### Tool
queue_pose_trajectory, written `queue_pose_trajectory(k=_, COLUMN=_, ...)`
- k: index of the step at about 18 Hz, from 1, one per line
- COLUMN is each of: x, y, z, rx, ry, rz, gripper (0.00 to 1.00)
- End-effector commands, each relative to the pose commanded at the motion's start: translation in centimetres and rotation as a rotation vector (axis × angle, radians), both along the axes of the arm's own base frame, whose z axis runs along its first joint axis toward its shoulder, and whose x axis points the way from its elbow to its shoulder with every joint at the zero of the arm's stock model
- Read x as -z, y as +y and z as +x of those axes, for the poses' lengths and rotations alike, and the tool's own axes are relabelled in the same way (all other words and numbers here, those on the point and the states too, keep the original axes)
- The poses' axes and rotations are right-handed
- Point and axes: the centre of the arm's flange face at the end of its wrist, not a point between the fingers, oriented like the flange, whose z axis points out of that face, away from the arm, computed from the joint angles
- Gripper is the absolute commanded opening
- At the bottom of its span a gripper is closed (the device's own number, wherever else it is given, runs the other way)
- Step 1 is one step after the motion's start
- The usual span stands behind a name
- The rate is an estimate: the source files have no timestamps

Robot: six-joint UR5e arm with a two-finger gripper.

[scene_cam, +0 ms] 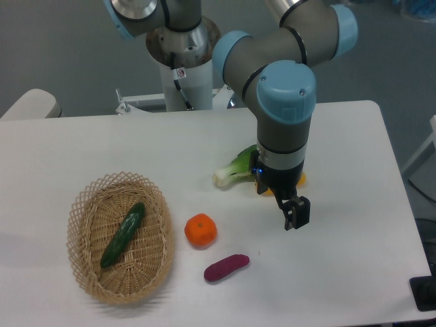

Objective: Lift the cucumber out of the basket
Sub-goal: 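Move the open gripper over the wicker basket above the green cucumber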

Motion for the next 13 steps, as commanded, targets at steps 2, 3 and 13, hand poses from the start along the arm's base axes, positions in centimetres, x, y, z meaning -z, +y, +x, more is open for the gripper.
queue_pose_trajectory(k=2, x=0.1, y=0.1, z=0.1, rx=0.003, ry=-0.001, rz=-0.001, gripper=1.00)
queue_pose_trajectory(k=3, x=0.0, y=0.1, z=0.1, rx=0.003, ry=-0.002, rz=0.000, gripper=1.00)
queue_pose_trajectory(k=13, x=3.1, y=2.5, z=6.5, rx=-0.225, ry=-0.093, rz=-0.006, gripper=1.00)
